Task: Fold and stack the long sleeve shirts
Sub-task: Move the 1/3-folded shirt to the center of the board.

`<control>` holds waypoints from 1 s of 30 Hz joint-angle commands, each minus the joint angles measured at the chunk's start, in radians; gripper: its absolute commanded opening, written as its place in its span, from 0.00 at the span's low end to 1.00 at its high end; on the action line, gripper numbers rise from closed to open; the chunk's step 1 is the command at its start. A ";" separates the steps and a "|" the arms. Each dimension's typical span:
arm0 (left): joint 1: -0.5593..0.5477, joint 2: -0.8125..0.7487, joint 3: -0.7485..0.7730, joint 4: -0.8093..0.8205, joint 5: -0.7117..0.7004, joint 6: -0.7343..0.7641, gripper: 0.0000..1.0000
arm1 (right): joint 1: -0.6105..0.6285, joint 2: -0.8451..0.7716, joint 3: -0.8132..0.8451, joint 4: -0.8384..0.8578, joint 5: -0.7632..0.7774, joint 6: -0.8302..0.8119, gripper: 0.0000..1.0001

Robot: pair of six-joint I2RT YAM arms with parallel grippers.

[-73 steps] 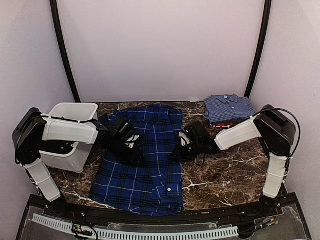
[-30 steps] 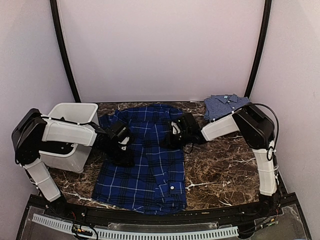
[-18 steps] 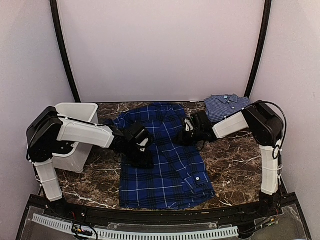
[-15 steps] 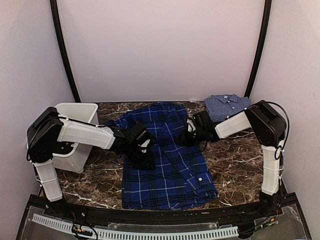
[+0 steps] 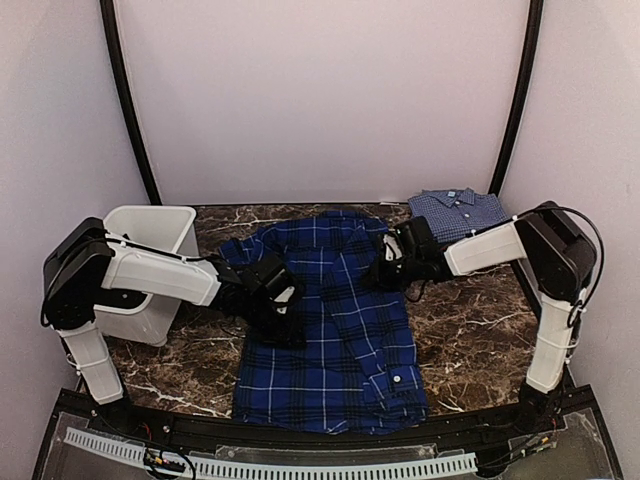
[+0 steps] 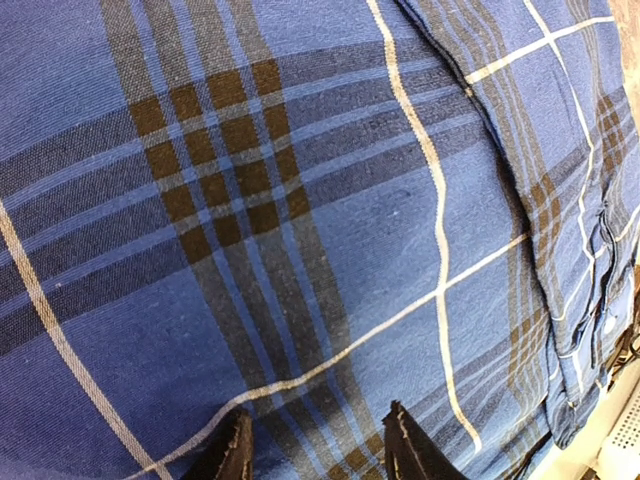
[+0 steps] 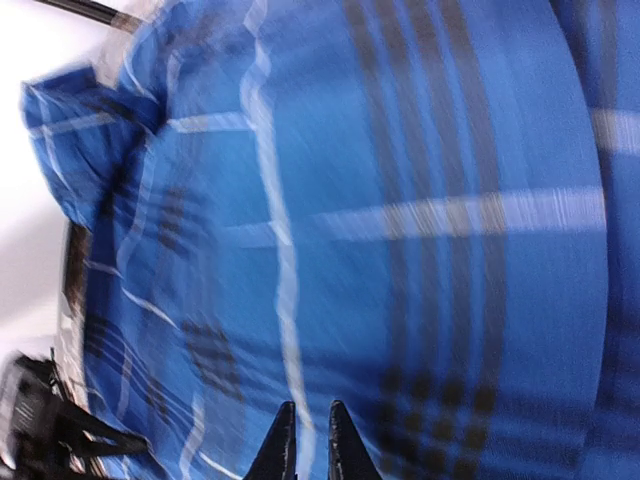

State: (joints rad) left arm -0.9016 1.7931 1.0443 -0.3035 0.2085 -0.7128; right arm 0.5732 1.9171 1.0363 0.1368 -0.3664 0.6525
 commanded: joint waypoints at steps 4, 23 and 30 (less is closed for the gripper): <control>-0.005 -0.014 -0.008 -0.125 -0.032 0.014 0.44 | -0.019 0.128 0.258 -0.016 -0.016 -0.041 0.10; -0.005 -0.048 -0.027 -0.118 -0.026 0.015 0.44 | -0.140 0.563 0.753 -0.089 -0.121 0.037 0.08; -0.005 -0.056 -0.043 -0.107 -0.017 0.007 0.44 | -0.153 0.560 0.753 -0.064 -0.103 0.074 0.09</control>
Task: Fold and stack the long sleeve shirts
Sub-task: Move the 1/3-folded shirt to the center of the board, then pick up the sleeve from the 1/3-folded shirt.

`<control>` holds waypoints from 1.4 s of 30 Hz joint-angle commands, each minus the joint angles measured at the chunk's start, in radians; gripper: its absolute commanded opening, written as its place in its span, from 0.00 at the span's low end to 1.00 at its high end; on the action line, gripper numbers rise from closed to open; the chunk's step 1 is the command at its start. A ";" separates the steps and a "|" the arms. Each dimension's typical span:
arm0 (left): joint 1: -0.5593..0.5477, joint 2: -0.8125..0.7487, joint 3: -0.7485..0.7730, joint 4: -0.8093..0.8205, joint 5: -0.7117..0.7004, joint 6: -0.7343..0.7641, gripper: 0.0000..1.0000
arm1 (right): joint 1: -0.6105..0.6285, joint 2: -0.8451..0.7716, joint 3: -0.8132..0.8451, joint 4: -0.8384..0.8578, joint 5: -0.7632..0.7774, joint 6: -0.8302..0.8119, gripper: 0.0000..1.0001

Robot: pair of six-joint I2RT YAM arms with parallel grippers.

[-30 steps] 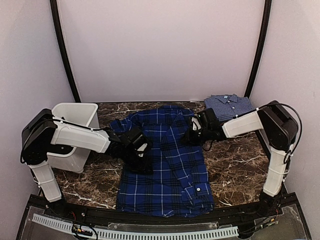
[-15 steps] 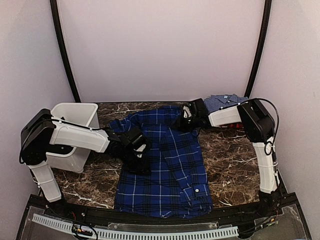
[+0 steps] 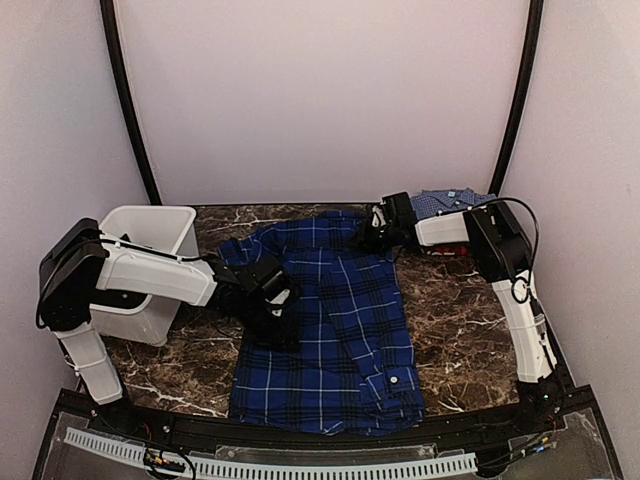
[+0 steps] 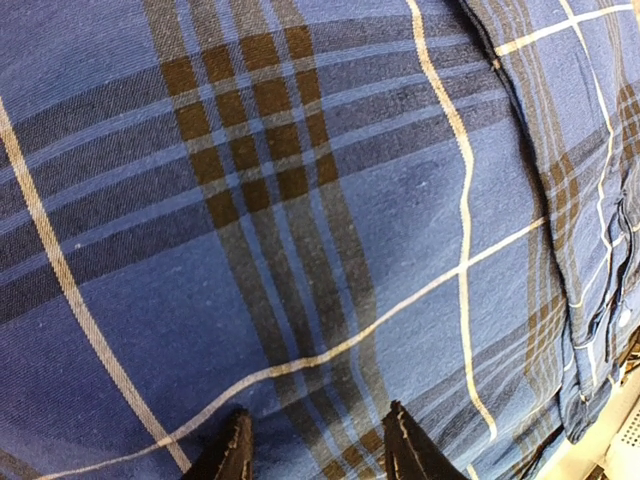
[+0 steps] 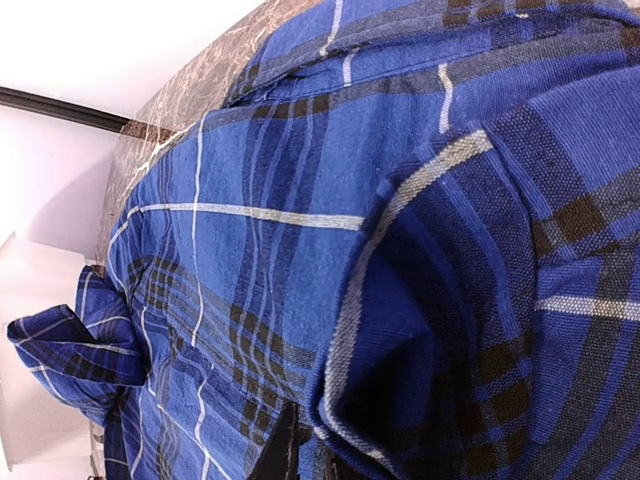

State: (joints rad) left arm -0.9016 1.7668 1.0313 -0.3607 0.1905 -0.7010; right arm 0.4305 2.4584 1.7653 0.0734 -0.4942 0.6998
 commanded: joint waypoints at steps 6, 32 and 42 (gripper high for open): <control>-0.005 -0.038 -0.024 -0.038 0.012 -0.005 0.44 | -0.044 0.055 0.056 -0.046 0.038 0.043 0.09; 0.028 -0.054 0.177 -0.067 -0.085 -0.006 0.45 | -0.086 0.002 0.247 -0.238 -0.024 -0.080 0.25; 0.278 -0.109 0.259 -0.090 -0.176 0.079 0.48 | -0.020 -0.298 0.038 -0.202 0.078 -0.140 0.52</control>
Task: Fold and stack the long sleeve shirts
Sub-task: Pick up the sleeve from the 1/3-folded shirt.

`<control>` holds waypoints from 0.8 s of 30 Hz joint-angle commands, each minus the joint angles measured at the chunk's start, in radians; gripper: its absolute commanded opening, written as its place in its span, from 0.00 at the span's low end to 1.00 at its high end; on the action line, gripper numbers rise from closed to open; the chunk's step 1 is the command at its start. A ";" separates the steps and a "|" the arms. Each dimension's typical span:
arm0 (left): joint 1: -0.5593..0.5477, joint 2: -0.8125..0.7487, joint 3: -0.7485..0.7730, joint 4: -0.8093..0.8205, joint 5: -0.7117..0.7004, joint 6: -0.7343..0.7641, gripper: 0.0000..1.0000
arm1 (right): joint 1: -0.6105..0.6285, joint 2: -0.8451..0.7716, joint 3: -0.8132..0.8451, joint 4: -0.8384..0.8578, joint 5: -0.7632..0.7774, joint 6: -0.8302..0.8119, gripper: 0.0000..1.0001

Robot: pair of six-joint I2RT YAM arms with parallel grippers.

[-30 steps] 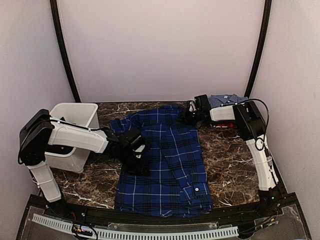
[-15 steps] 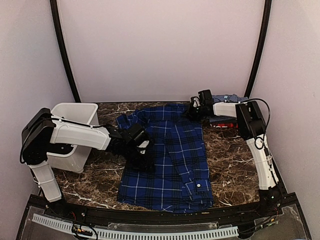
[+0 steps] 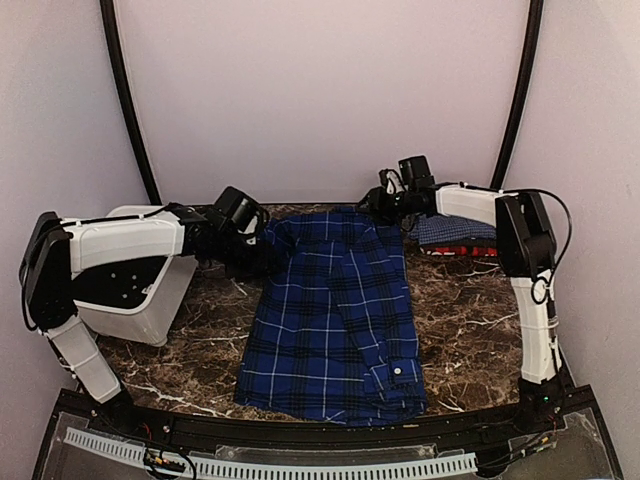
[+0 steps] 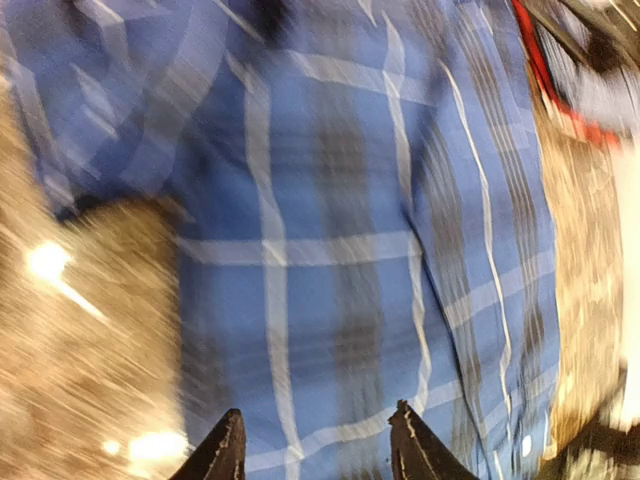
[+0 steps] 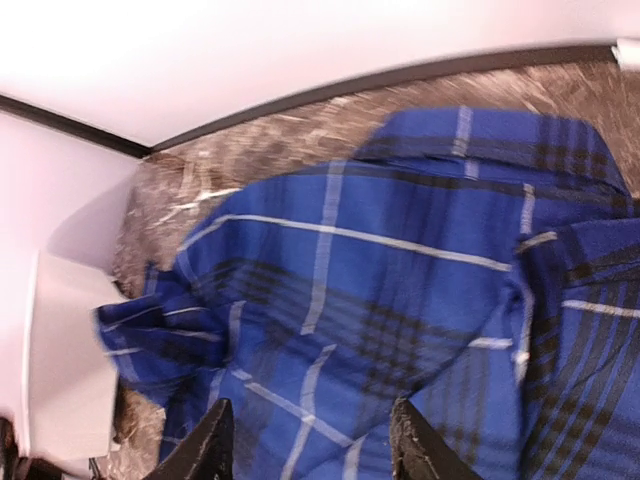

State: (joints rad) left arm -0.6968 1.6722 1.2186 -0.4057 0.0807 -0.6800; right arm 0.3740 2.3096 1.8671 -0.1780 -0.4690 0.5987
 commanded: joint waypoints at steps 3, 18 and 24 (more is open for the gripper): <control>0.136 0.038 0.121 -0.041 -0.097 0.084 0.50 | 0.055 -0.251 -0.170 0.084 0.082 -0.047 0.59; 0.272 0.264 0.252 0.007 0.021 0.136 0.58 | 0.185 -0.699 -0.535 0.174 0.223 -0.088 0.71; 0.273 0.325 0.279 0.028 0.062 0.145 0.58 | 0.247 -0.782 -0.610 0.156 0.262 -0.100 0.71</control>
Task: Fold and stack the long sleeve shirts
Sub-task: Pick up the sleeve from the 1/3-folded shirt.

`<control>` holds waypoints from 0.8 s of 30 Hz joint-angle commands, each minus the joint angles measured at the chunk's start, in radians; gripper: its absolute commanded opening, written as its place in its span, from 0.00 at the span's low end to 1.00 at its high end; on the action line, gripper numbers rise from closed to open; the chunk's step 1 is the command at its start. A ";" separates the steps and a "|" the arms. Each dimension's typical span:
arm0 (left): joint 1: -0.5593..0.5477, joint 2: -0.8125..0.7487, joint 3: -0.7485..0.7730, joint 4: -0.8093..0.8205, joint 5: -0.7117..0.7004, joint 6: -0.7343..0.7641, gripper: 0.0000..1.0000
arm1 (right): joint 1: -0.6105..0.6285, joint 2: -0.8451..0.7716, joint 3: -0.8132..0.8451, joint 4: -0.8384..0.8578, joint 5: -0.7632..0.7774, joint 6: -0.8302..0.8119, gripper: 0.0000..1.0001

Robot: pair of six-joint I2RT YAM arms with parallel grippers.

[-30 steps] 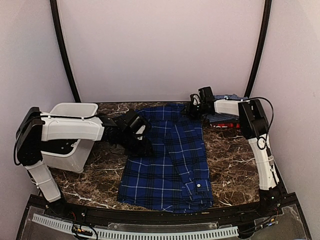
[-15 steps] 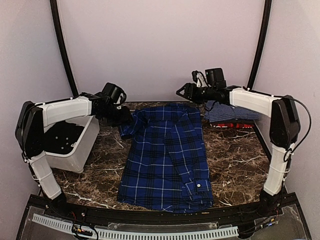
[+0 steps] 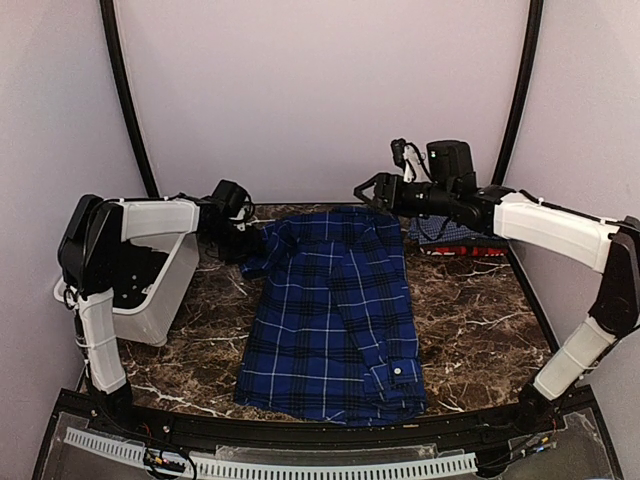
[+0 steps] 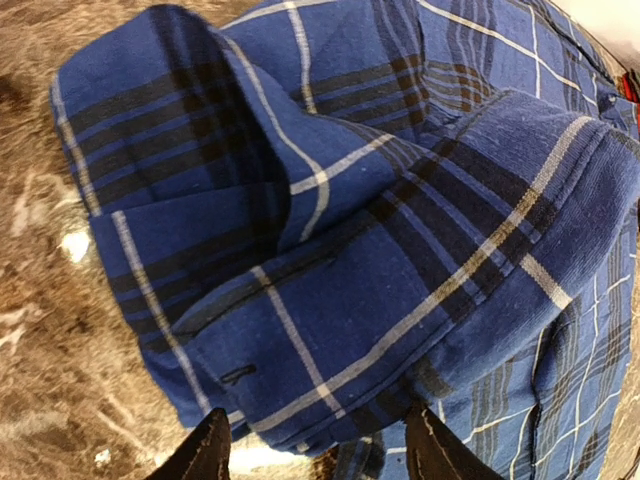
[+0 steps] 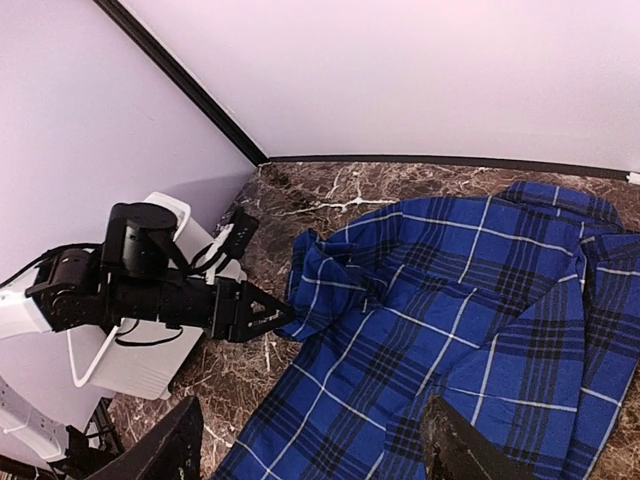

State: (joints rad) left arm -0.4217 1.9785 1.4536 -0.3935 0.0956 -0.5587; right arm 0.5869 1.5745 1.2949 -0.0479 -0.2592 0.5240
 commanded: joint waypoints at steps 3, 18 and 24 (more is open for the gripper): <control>-0.002 0.039 0.057 0.030 0.061 0.021 0.54 | 0.058 -0.072 -0.061 0.017 0.072 -0.027 0.71; -0.020 0.019 0.142 -0.003 0.110 0.071 0.00 | 0.111 -0.069 -0.091 -0.027 0.108 -0.031 0.71; -0.104 -0.061 0.136 -0.010 0.127 0.134 0.00 | 0.111 -0.068 -0.117 -0.042 0.129 -0.030 0.70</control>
State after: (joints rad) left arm -0.4591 2.0354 1.5730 -0.3740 0.1936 -0.4892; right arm 0.6914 1.5200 1.1999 -0.0826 -0.1600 0.5056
